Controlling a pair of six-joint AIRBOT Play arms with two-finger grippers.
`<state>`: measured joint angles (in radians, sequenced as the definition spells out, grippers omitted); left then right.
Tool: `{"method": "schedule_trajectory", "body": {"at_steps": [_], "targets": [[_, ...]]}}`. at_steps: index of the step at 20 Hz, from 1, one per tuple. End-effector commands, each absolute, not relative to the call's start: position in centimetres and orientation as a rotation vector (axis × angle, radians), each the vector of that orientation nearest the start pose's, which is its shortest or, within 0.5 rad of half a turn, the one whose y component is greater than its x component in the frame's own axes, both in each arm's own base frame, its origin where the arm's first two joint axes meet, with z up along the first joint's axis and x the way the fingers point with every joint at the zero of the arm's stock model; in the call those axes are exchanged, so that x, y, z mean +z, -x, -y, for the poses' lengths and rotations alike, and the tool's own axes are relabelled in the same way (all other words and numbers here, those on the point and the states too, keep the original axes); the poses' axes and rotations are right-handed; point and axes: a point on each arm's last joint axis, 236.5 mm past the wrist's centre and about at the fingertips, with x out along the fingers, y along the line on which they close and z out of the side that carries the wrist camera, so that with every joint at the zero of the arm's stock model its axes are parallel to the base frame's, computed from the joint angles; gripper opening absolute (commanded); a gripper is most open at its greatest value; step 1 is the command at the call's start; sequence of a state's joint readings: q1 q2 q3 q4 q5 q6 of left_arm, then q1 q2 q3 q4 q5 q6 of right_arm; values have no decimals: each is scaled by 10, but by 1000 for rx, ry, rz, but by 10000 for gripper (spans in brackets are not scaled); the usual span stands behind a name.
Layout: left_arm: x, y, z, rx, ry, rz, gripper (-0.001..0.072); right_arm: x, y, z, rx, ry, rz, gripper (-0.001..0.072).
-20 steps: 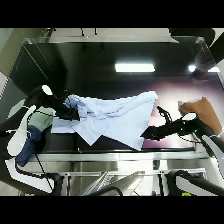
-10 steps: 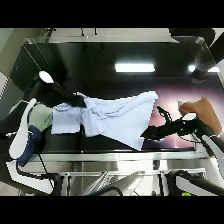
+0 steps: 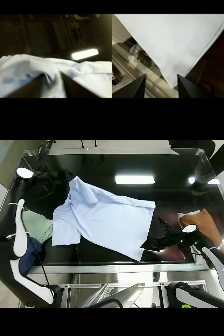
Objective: Fold the shirts.
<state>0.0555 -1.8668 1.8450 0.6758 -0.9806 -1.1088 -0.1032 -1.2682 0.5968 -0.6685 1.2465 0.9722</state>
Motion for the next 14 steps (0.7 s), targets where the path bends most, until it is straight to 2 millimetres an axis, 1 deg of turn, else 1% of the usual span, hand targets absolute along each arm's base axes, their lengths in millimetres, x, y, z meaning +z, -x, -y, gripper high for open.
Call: {"method": "schedule_trajectory", "body": {"at_steps": [1,2,4,6,7,9,10,12,14], "targets": [[37,-608,119,-605,436,-850,693,-68,-241,-151,678,-648,-1495,447],[33,-604,115,-626,407,-882,692,-69,-240,-151,677,-652,-1500,448],[32,-597,88,-605,299,-932,693,-67,-240,-150,671,-681,-1511,447],[33,-583,43,-532,225,-987,692,-58,-237,-145,688,-716,-1520,447],[29,-574,18,-486,212,-1015,692,-57,-236,-141,685,-728,-1520,447],[13,-549,-26,-418,232,-1094,691,-56,-236,-135,670,-737,-1505,447],[2,-535,-41,-412,245,-1138,691,-56,-235,-133,660,-746,-1502,446],[-19,-513,-60,-427,260,-1196,691,-65,-228,-131,630,-753,-1511,446],[-37,-504,-67,-443,247,-1212,691,-77,-222,-131,590,-770,-1522,446]]}}
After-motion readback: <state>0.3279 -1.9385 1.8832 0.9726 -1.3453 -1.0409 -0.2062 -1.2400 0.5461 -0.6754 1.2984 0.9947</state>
